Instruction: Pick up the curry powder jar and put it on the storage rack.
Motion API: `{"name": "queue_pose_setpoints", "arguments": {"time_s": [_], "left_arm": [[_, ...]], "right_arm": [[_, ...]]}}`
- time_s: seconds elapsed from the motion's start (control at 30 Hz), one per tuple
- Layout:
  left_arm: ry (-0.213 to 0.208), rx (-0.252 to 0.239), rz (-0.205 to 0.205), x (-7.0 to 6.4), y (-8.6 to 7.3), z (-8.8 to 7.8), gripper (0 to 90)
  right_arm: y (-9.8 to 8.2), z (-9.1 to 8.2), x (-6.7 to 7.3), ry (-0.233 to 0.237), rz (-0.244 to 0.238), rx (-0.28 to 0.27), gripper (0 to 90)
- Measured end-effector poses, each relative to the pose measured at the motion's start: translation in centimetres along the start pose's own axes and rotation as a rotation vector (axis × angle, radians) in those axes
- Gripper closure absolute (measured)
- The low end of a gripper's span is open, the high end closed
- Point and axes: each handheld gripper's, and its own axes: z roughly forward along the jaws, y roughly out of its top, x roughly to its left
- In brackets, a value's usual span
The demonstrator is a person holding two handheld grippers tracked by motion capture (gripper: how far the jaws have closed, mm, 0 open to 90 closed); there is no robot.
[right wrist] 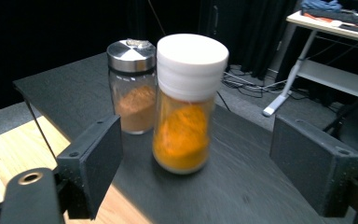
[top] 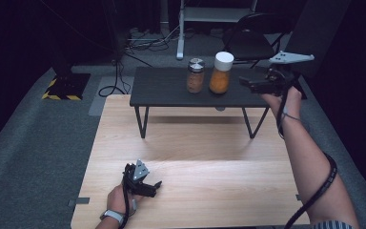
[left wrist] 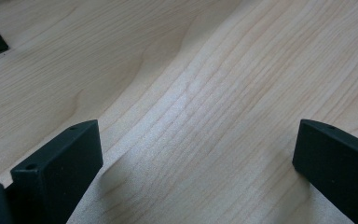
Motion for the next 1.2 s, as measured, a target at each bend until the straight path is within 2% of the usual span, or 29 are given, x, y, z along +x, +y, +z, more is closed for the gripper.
{"name": "queue_pose_setpoints", "arguments": {"time_s": [0.2, 0.37, 0.5, 0.77, 1.03, 1.2], "left_arm": [[-0.002, 0.001, -0.001, 0.1, 0.0, 0.0, 0.9], [-0.003, 0.003, -0.001, 0.1, 0.1, 0.0, 0.9], [-0.003, 0.003, -0.001, 0.1, 0.1, 0.0, 0.9], [0.000, 0.001, -0.001, 0.0, 0.0, 0.0, 0.9], [0.002, 0.000, 0.001, 0.0, 0.0, 0.0, 0.9], [0.003, 0.000, 0.001, -0.1, 0.0, 0.0, 0.9]], "right_arm": [[-2.1, -2.8, 0.1, -0.023, 0.020, 0.001, 16.8], [-3.7, -3.4, 0.3, -0.031, 0.036, 0.010, 16.8], [-5.6, -2.9, 0.8, -0.028, 0.041, 0.028, 16.8], [-10.4, -0.6, 1.6, 0.005, 0.068, 0.093, 15.6], [-15.6, 0.8, 3.6, -0.002, 0.068, 0.186, 14.1], [-18.2, 1.7, 4.1, 0.022, 0.091, 0.226, 12.5]]}}
